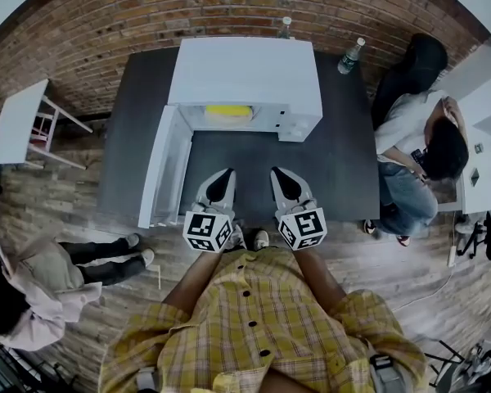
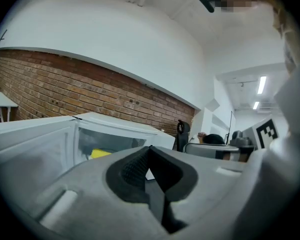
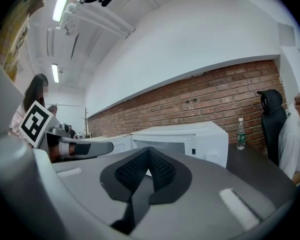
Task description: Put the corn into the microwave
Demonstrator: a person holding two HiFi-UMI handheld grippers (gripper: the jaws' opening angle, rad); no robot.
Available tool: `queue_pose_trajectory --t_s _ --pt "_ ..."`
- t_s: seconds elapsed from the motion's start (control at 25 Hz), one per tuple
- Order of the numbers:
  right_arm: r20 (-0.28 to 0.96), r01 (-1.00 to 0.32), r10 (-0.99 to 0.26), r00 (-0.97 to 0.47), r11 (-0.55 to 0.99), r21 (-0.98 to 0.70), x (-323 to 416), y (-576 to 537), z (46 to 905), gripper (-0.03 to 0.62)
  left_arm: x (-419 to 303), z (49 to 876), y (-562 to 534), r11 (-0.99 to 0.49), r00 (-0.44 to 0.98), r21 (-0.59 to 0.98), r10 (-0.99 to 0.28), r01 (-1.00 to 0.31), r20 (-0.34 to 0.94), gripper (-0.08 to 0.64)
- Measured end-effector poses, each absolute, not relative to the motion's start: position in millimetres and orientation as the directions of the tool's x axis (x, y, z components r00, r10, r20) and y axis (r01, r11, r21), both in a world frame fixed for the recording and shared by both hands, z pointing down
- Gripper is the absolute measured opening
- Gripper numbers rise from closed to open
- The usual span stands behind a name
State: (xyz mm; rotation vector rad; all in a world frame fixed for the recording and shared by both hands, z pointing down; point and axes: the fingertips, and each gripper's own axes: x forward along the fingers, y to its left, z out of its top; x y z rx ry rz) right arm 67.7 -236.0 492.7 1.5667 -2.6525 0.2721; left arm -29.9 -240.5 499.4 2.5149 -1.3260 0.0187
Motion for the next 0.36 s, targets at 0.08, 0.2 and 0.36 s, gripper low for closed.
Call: queue_pose_trajectory --t_s 0.08,0.2,0.36 --pt "0.127 -0.873 -0.865 -0.485 0.471 -0.123 67.6 -236.8 491.1 0.003 -30.7 498.5 -241.7 -0.528 0.571 0.253 -0.807 -0.811 0.147 -0.003" --pt "0.122 -0.874 -0.867 -0.484 0.470 -0.124 67.3 -238.3 489.9 0.002 -33.1 498.6 -244.7 -0.517 0.561 0.249 -0.813 -0.819 0.156 -0.003" --pt "0.115 -0.871 -0.865 -0.488 0.475 -0.122 67.1 -240.3 487.9 0.002 -36.4 497.3 -249.2 -0.498 0.540 0.242 -0.826 -0.833 0.159 -0.003"
